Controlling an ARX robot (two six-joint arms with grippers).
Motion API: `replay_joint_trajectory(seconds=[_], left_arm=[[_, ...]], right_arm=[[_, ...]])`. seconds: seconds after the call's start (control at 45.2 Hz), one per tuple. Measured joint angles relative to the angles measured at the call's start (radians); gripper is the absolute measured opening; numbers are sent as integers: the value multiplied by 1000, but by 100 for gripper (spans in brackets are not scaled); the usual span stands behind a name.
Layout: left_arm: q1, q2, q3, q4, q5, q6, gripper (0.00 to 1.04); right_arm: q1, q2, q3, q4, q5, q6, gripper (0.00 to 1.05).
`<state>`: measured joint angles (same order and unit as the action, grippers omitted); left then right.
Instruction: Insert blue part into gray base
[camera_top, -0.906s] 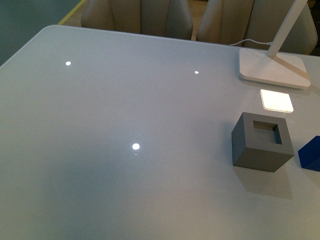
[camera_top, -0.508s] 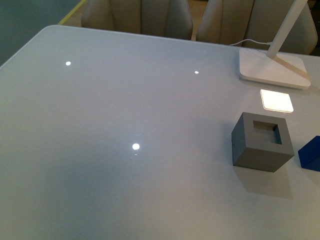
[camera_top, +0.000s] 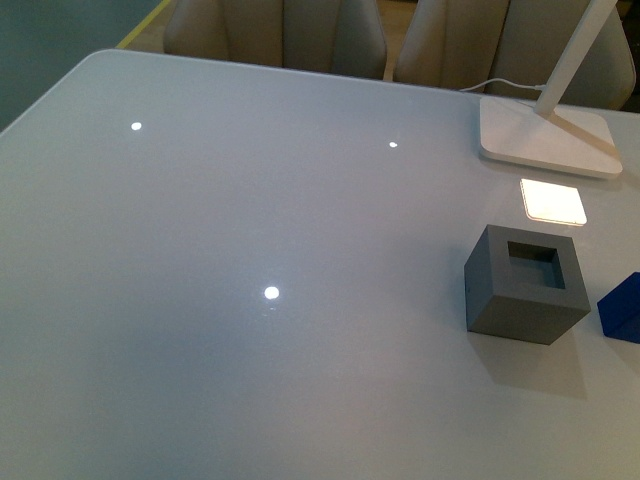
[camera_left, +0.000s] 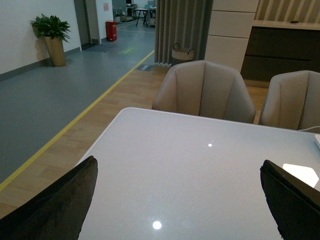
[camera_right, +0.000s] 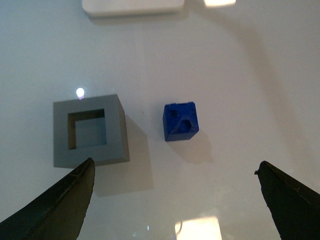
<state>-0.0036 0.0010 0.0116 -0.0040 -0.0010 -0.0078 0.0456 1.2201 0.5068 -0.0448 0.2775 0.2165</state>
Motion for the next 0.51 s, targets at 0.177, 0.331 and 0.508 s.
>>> replay_joint_trajectory(seconds=[0.177,0.331,0.508], left_arm=[[0,0,0,0,1,0,97],[0,0,0,0,0,0,97],[0,0,0,0,0,0,97]], right_arm=[[-93,359,200,-43,-145,-8,96],[-143,557,312,-77,-182,-32,96],[-192,690,416,-104,-203,-51,96]])
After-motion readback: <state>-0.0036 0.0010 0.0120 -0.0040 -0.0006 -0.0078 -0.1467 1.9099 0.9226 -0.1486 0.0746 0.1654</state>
